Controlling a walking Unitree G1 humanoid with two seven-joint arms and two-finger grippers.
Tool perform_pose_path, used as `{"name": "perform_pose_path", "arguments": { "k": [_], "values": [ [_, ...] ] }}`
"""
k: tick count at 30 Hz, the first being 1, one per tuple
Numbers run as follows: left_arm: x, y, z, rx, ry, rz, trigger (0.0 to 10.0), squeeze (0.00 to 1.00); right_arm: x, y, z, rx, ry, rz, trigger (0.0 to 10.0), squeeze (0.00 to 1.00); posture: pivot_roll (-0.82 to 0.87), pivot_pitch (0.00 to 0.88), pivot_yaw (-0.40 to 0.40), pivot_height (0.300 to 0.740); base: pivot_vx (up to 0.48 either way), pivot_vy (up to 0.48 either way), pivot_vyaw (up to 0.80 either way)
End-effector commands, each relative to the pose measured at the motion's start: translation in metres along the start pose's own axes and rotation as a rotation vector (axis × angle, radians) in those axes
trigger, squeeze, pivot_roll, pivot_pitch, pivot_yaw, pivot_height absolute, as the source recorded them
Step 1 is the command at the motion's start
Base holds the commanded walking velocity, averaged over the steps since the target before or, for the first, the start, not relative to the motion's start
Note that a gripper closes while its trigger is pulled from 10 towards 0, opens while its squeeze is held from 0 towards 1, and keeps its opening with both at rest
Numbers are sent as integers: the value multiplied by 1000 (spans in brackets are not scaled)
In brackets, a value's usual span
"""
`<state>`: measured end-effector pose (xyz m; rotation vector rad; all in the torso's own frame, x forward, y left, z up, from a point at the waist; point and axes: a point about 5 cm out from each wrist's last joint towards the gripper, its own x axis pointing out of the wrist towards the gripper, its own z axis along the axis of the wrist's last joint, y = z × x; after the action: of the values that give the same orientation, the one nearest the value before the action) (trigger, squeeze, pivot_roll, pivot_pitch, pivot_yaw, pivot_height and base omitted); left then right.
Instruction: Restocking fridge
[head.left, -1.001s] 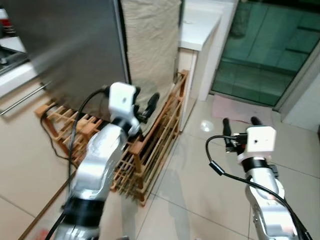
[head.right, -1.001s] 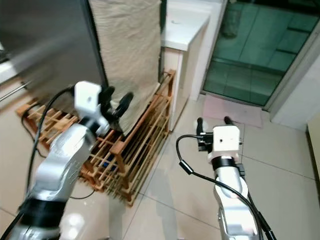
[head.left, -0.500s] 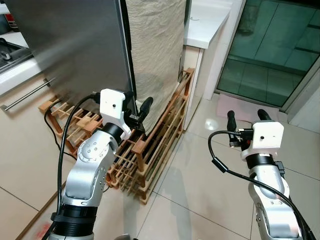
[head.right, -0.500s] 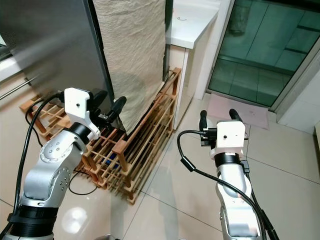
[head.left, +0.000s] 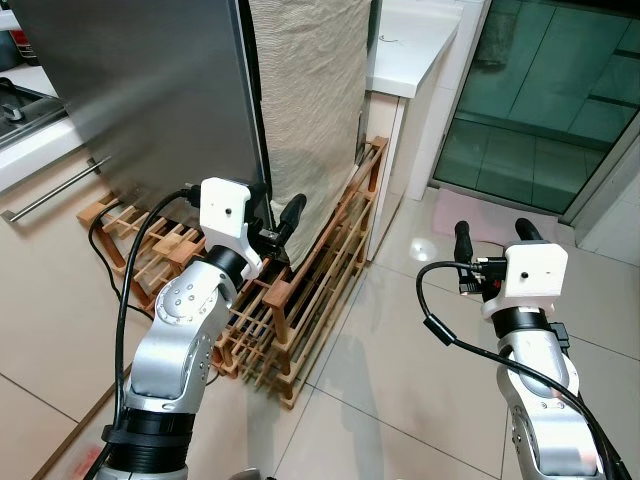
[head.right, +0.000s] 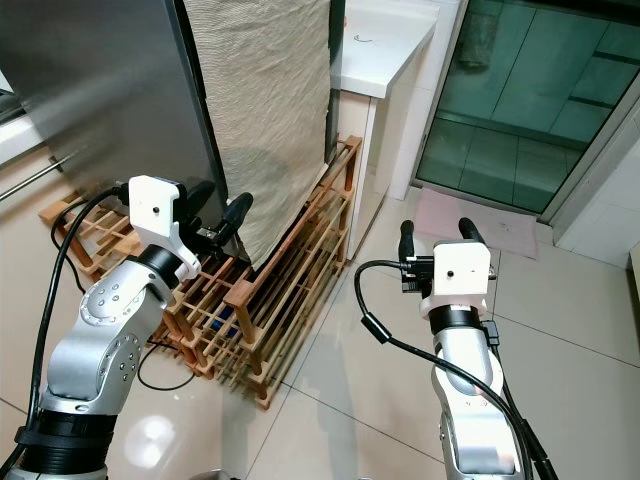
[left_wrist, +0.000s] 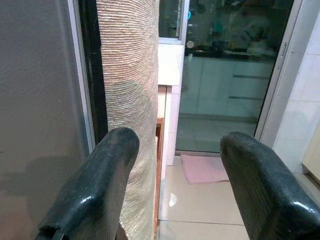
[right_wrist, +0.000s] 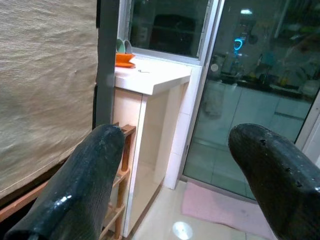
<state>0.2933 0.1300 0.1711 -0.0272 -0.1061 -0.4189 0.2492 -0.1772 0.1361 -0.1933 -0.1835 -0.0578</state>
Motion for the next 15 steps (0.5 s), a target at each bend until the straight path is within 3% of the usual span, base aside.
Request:
{"name": "perform_pose_path", "arguments": {
  "k": [1,2,3,12,15],
  "values": [
    [-26,15,-7,62,22,137,10000,0,-15,-10,-6,-28,41,-33,10000,149,-7,0,16,740,0,0,0],
    [-47,25,-20,136,52,316,10000,0,-26,-19,-21,-56,82,-68,10000,149,-5,0,14,740,0,0,0],
    [-50,26,-23,146,59,348,10000,0,-26,-21,-24,-61,88,-75,10000,145,-4,0,13,740,0,0,0],
    [-46,31,-31,25,109,429,10000,0,-16,-20,-22,-38,81,-74,10000,149,6,0,6,740,0,0,0],
    [-48,26,-30,45,98,420,10000,0,-16,-19,-22,-34,77,-71,10000,149,9,0,4,740,0,0,0]
  ]
}}
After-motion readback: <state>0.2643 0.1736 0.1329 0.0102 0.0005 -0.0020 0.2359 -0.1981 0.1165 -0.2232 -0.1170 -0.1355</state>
